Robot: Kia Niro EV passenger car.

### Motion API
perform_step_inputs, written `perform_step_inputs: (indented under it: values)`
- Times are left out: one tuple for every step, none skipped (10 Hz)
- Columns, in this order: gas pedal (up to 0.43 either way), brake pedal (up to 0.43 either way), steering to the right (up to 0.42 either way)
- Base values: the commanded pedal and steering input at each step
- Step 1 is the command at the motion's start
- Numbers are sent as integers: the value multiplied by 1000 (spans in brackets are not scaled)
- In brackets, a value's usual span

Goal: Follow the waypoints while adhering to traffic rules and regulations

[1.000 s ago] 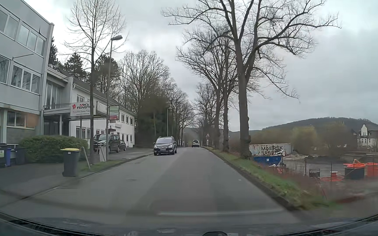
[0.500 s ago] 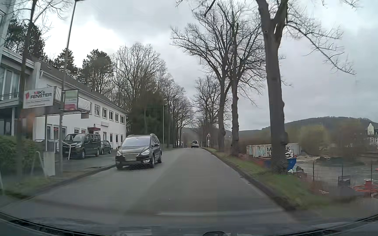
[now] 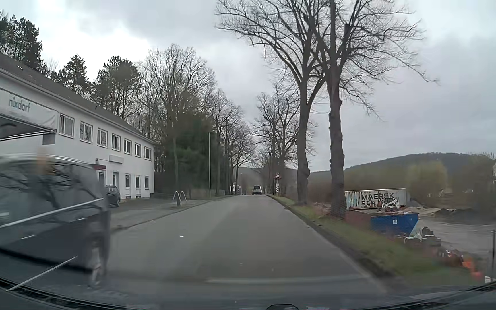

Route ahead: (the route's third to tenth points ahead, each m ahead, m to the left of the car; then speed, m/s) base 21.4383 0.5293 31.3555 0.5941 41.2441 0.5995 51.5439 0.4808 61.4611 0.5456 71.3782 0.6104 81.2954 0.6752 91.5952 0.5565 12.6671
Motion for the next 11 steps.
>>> perform_step_inputs:
  values:
    - [0,91,-12]
    - [0,0,-11]
    - [0,0,-11]
    - [0,0,-11]
    - [0,0,-11]
    - [0,0,-8]
    - [0,0,-4]
    - [0,0,-2]
    - [0,0,-2]
    - [0,0,-2]
    - [0,0,-2]
